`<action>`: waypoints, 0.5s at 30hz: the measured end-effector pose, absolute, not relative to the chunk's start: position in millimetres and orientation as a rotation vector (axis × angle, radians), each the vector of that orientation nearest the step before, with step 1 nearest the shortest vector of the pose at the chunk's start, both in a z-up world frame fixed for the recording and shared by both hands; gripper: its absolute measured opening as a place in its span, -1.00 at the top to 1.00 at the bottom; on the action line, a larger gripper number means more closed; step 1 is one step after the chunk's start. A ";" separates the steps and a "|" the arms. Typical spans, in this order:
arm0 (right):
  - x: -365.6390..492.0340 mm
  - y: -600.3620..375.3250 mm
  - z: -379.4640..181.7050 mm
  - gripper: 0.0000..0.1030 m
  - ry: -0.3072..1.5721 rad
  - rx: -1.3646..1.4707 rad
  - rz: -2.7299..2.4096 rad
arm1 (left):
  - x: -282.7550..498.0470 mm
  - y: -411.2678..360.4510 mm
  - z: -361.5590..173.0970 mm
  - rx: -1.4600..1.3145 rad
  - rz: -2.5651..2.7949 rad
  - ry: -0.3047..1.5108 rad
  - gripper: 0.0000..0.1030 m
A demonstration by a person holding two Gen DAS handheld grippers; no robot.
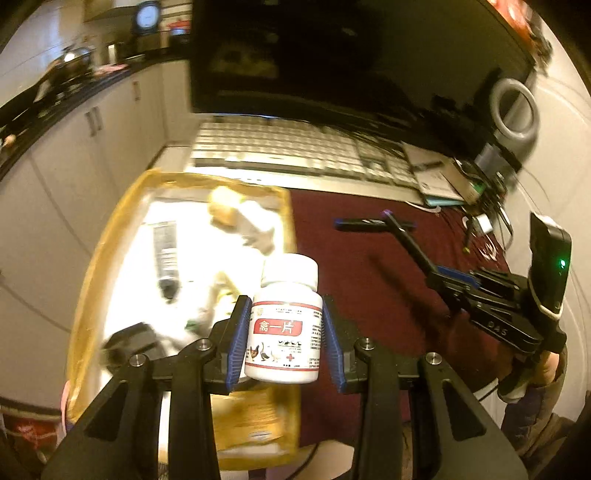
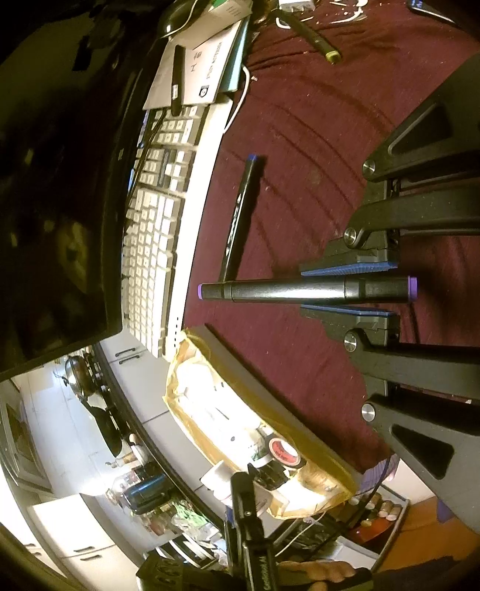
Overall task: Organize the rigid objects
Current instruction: 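Carry the pill bottle and marker over the tray with both tools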
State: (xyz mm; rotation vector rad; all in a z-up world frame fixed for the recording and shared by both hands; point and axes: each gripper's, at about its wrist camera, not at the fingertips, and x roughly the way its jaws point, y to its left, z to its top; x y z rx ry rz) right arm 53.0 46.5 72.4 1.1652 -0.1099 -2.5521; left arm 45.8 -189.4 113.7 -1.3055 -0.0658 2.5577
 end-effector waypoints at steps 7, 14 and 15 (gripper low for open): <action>35.3 6.6 95.5 0.74 -0.081 1.102 -2.463 | 49.6 -223.5 108.0 -1.337 2.612 -0.173 0.32; 32.8 -43.7 106.6 0.74 -0.004 1.058 -2.377 | 38.1 -252.7 110.3 -1.378 2.653 -0.233 0.32; 31.0 -50.0 104.7 0.74 -0.003 1.068 -2.359 | 32.3 -256.9 109.4 -1.400 2.656 -0.237 0.32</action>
